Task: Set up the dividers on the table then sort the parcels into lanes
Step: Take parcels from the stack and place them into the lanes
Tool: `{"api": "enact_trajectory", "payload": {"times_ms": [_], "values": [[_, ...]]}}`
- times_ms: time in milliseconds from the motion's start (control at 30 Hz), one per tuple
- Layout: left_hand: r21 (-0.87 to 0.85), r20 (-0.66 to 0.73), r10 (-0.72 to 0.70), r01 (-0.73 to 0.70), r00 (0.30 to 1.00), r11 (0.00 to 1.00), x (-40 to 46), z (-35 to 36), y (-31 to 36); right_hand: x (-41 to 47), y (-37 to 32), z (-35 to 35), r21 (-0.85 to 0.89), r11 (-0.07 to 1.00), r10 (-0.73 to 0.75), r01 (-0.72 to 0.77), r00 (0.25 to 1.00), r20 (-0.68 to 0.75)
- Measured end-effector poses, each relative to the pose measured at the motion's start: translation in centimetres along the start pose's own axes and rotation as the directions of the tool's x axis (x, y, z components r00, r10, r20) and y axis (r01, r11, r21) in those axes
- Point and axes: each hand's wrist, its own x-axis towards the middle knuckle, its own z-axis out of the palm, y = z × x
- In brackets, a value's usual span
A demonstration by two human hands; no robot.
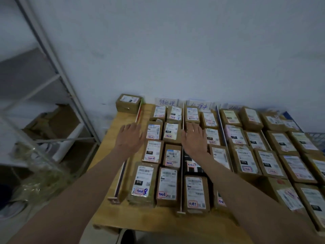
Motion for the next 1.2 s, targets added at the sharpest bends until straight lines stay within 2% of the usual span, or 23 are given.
{"api": "enact_trajectory", "payload": {"times_ms": [133,300,600,800,967,1200], "values": [[-0.004,-0.011,-0.043,0.043,0.999,0.999,2.6,0.4,-5.5,3.1,-4.6,3.0,-0.037,0.998,-0.043,0.044,0.999,0.023],[-0.009,-0.011,-0.024,0.024,1.0,1.0,6.4,1.4,-11.8,6.9,-10.5,6.4,-0.023,0.998,-0.049,0.051,0.995,0.083],[-0.017,0.08,-0.004,0.006,0.997,1.0,15.1,4.0,-22.1,13.6,-19.2,12.3,0.009,0.998,0.063,-0.065,0.989,0.137],[-0.082,0.118,0.026,-0.016,0.993,0.996,22.3,6.5,-26.0,19.6,-22.3,16.7,0.046,0.991,0.118,-0.128,0.977,0.177],[-0.126,0.139,0.027,-0.009,0.99,0.992,29.8,9.0,-28.6,25.7,-24.0,20.4,0.093,0.985,0.133,-0.148,0.98,0.151],[-0.194,0.15,0.023,0.007,0.988,0.981,38.1,13.1,-30.3,34.1,-24.6,26.5,0.056,0.987,0.135,-0.151,0.965,0.224]]}}
